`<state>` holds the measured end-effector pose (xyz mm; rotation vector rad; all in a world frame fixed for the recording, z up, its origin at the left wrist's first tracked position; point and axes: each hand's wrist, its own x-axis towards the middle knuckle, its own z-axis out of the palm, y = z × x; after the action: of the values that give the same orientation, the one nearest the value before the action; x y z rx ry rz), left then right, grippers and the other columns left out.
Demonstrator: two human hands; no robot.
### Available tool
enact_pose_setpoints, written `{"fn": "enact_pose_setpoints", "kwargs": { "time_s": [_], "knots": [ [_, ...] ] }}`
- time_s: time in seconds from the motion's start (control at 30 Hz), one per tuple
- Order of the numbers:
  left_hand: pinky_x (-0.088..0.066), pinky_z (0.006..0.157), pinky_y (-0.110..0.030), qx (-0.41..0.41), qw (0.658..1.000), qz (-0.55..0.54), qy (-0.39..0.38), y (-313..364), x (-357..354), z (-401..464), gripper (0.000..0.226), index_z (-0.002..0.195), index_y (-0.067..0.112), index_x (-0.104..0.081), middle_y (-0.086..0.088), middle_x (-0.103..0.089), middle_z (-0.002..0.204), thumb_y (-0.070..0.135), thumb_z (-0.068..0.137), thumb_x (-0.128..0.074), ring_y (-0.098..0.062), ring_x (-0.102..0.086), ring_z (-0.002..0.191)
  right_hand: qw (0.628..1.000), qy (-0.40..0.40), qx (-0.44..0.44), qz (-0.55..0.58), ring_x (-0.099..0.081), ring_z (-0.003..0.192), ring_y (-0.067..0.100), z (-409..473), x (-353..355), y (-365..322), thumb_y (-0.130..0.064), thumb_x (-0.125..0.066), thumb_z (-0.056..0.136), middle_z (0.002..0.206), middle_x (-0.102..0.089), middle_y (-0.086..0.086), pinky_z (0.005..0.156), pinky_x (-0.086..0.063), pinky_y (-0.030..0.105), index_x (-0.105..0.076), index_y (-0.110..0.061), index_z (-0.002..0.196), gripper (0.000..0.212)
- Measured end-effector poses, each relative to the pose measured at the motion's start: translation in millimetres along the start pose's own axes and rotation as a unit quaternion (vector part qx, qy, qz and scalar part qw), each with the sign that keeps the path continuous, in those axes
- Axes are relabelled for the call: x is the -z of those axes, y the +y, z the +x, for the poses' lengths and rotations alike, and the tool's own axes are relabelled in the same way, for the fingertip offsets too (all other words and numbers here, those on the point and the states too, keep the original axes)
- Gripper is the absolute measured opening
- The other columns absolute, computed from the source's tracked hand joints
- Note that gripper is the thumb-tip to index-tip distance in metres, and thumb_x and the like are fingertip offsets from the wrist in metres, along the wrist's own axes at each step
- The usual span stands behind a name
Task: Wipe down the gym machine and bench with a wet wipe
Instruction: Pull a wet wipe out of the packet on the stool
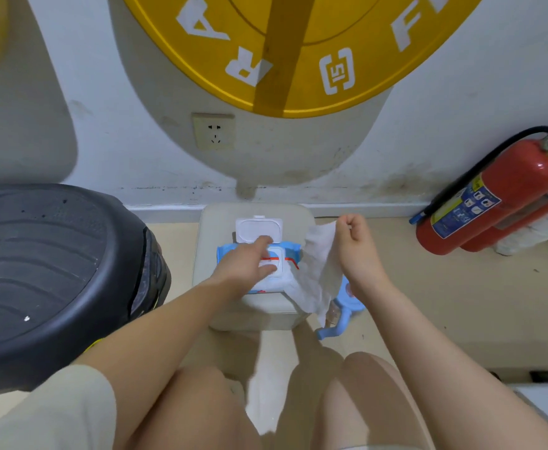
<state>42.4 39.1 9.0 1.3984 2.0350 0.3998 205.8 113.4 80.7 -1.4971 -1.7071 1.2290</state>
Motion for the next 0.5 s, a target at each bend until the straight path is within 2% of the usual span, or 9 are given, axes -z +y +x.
{"fn": "enact_pose_setpoints", "kwargs": {
  "time_s": [0.1, 0.13, 0.2, 0.27, 0.33, 0.37, 0.43, 0.47, 0.5],
  "knots": [
    [-0.044, 0.084, -0.034, -0.058, 0.980, 0.175, -0.077, -0.3, -3.9, 1.2, 0.043, 0.138, 0.022, -0.035, -0.006, -0.053, 0.130, 0.026, 0.096, -0.039, -0.027, -0.050, 0.115, 0.995, 0.025, -0.084, 0.055, -0.031, 0.060, 0.010, 6.4, -6.8, 12.8, -0.021, -0.033, 0.097, 0.068, -0.036, -0.005, 0.055, -0.029, 0.025, -0.039, -0.021, 0.073, 0.024],
    [-0.041, 0.079, -0.032, -0.071, 0.971, 0.215, -0.072, -0.2, -1.0, 3.0, 0.040, 0.137, 0.021, -0.037, -0.008, -0.054, 0.127, 0.023, 0.097, -0.037, -0.026, -0.050, 0.113, 0.992, 0.026, -0.099, 0.072, -0.031, 0.060, 0.010, 8.7, -8.0, 15.0, -0.020, -0.033, 0.097, 0.068, -0.035, -0.004, 0.055, -0.030, 0.025, -0.038, -0.021, 0.072, 0.026],
    [-0.034, 0.082, -0.032, -0.120, 0.955, 0.269, 0.021, 3.4, 10.2, 7.3, 0.042, 0.137, 0.020, -0.037, -0.009, -0.050, 0.131, 0.016, 0.096, -0.039, -0.027, -0.046, 0.116, 0.989, 0.021, -0.118, 0.089, -0.031, 0.060, 0.010, 12.5, -9.4, 15.8, -0.021, -0.033, 0.097, 0.068, -0.035, -0.003, 0.057, -0.031, 0.024, -0.039, -0.020, 0.072, 0.026],
    [-0.025, 0.104, -0.035, -0.147, 0.944, 0.267, 0.127, 2.4, 17.8, 13.0, 0.059, 0.146, 0.017, -0.024, -0.009, -0.028, 0.151, 0.014, 0.092, -0.047, -0.027, -0.028, 0.136, 0.987, 0.023, -0.122, 0.105, -0.031, 0.060, 0.010, 16.1, -8.5, 13.7, -0.021, -0.034, 0.097, 0.067, -0.036, -0.004, 0.056, -0.031, 0.024, -0.040, -0.020, 0.073, 0.025],
    [-0.014, 0.113, -0.036, -0.091, 0.965, 0.223, 0.106, -0.8, 21.9, 20.0, 0.070, 0.149, 0.012, -0.014, -0.008, -0.012, 0.158, 0.025, 0.091, -0.053, -0.026, -0.014, 0.143, 0.984, 0.042, -0.122, 0.125, -0.029, 0.057, 0.010, 18.3, -5.2, 8.6, -0.021, -0.035, 0.097, 0.064, -0.033, -0.005, 0.053, -0.028, 0.024, -0.041, -0.019, 0.075, 0.023],
    [-0.018, 0.113, -0.036, -0.073, 0.972, 0.211, 0.069, -1.7, 21.4, 19.8, 0.066, 0.147, 0.010, -0.021, -0.009, -0.015, 0.157, 0.028, 0.091, -0.052, -0.026, -0.017, 0.142, 0.982, 0.053, -0.125, 0.135, -0.029, 0.056, 0.010, 19.3, -3.3, 5.4, -0.021, -0.035, 0.097, 0.064, -0.032, -0.005, 0.053, -0.028, 0.024, -0.041, -0.018, 0.078, 0.021],
    [-0.043, 0.096, -0.039, -0.151, 0.956, 0.227, 0.112, -5.1, 18.6, 17.1, 0.039, 0.120, 0.005, -0.056, -0.018, -0.046, 0.139, 0.028, 0.088, -0.050, -0.031, -0.046, 0.125, 0.977, 0.066, -0.132, 0.154, -0.030, 0.057, 0.010, 21.0, 0.4, -0.5, -0.019, -0.034, 0.098, 0.064, -0.033, -0.003, 0.057, -0.030, 0.026, -0.041, -0.015, 0.084, 0.016],
    [-0.050, 0.079, -0.037, -0.181, 0.948, 0.223, 0.133, -4.3, 18.8, 13.0, 0.029, 0.099, 0.006, -0.063, -0.018, -0.062, 0.116, 0.027, 0.084, -0.048, -0.032, -0.061, 0.102, 0.977, 0.066, -0.133, 0.155, -0.031, 0.058, 0.011, 22.4, 1.5, -2.0, -0.019, -0.034, 0.098, 0.065, -0.034, -0.003, 0.059, -0.030, 0.027, -0.042, -0.015, 0.085, 0.016],
    [-0.050, 0.067, -0.034, -0.196, 0.943, 0.229, 0.138, -4.8, 19.7, 8.7, 0.025, 0.089, 0.010, -0.062, -0.013, -0.067, 0.093, 0.026, 0.081, -0.046, -0.031, -0.065, 0.079, 0.978, 0.064, -0.133, 0.147, -0.031, 0.058, 0.011, 24.6, 1.1, -2.0, -0.020, -0.034, 0.098, 0.065, -0.034, -0.003, 0.058, -0.030, 0.027, -0.042, -0.015, 0.083, 0.017]
  ]
}}
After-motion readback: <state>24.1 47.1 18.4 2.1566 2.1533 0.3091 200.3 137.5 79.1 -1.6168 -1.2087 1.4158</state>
